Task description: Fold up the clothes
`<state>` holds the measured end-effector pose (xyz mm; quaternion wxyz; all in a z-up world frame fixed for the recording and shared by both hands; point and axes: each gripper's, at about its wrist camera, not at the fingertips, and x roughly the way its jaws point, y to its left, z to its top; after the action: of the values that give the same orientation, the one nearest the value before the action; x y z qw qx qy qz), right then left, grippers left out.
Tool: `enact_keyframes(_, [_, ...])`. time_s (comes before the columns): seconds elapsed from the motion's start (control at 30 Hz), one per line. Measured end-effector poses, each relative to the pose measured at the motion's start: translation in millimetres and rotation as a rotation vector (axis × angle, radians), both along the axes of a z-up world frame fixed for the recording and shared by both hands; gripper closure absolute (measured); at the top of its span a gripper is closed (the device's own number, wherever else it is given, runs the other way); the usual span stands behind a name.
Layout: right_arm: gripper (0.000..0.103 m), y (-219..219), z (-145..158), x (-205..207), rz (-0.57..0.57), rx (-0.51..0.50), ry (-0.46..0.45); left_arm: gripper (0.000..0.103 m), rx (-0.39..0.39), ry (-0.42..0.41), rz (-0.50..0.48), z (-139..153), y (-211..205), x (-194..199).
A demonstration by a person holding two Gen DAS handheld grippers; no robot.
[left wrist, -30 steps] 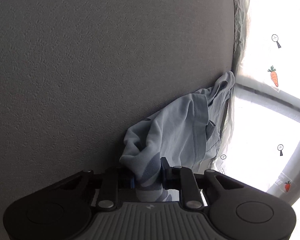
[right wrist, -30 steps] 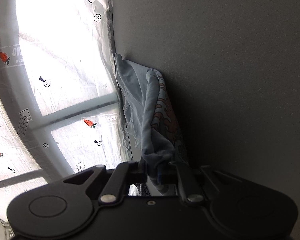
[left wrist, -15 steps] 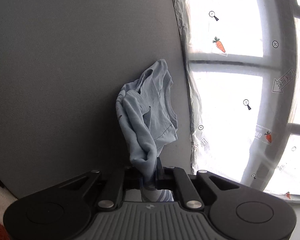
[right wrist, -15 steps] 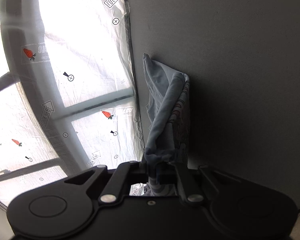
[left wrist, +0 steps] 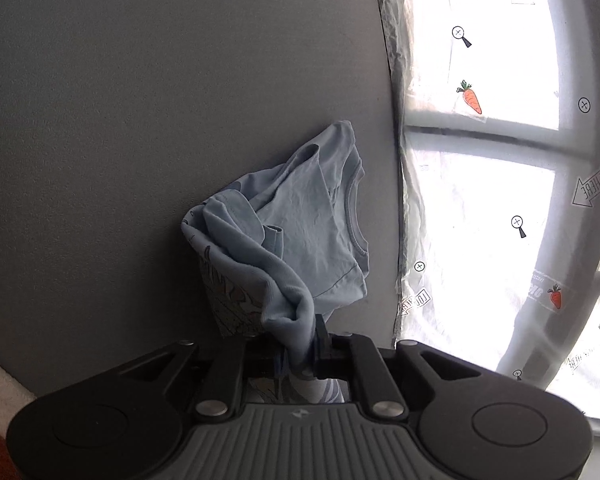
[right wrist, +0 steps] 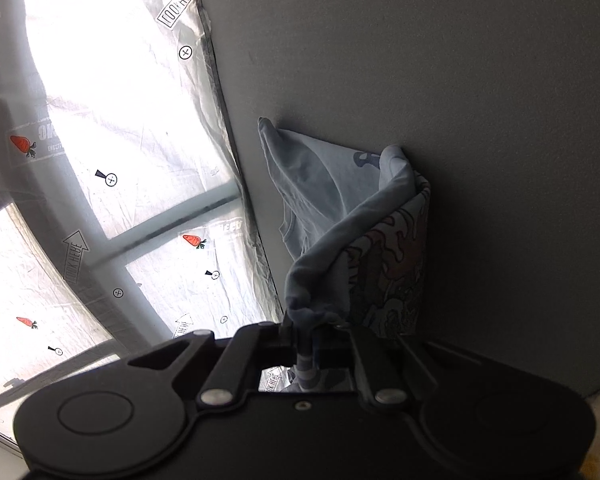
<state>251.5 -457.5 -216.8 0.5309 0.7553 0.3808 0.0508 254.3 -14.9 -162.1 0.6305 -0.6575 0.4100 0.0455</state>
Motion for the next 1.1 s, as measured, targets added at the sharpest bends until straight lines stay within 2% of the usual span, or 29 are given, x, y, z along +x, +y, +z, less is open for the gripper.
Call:
enact_keyframes(0.2, [0.096, 3.4, -1.3, 50.2, 0.005, 0.018, 0.010, 0.088, -0.020, -0.015, 0.034, 5.7, 0.0, 34.4])
enact_keyframes(0.43, [0.096, 6.0, -9.1, 108.3, 0.000, 0.044, 0.043, 0.088, -0.028, -0.007, 0.079, 0.8, -2.5, 93.0])
enact_keyframes(0.6, [0.096, 8.3, -21.6, 153.8, -0.012, 0.068, 0.072, 0.088, -0.036, 0.005, 0.099, -12.6, -2.3, 146.2])
enact_keyframes(0.73, [0.096, 10.0, -32.7, 189.8, -0.019, 0.082, 0.097, 0.088, -0.004, 0.013, 0.088, -24.4, 2.7, 191.1])
enact_keyframes(0.9, [0.094, 11.5, -51.2, 230.0, -0.014, 0.079, 0.136, 0.088, 0.008, 0.068, 0.078, -48.4, 10.1, 232.8])
enact_keyframes(1.0, [0.088, 13.4, -58.4, 245.3, -0.003, 0.079, 0.149, 0.083, 0.009, 0.098, 0.070, -63.8, 15.7, 243.8])
enact_keyframes(1.1, [0.077, 13.7, -66.4, 254.1, -0.007, 0.100, 0.166, 0.069, 0.015, 0.069, 0.095, -63.5, 23.2, 245.8])
